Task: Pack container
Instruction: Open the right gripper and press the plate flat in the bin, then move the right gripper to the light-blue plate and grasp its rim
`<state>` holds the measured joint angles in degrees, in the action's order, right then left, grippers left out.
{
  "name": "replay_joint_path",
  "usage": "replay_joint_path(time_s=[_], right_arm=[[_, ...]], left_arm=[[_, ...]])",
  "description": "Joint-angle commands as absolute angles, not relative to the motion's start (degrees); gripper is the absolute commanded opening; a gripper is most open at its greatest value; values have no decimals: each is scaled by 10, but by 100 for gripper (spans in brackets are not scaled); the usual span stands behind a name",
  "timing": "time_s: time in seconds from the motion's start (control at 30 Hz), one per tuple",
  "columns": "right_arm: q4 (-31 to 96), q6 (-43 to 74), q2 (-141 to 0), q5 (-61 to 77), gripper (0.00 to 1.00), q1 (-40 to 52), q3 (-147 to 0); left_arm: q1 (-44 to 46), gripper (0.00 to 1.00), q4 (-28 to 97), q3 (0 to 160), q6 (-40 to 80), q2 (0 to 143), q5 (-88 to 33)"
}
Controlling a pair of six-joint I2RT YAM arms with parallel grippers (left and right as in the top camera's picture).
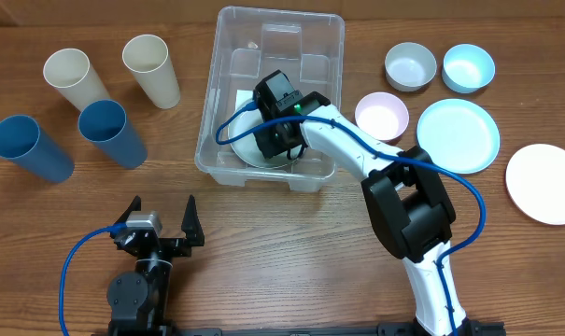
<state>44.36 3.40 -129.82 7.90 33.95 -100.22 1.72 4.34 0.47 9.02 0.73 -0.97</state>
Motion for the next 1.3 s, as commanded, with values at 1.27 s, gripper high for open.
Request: replay_joint_path(time_s=[1.27], right_arm=[[970, 72, -1322, 39, 68, 190, -1642]], left_arm=[[11, 100, 44, 3, 86, 3, -6]])
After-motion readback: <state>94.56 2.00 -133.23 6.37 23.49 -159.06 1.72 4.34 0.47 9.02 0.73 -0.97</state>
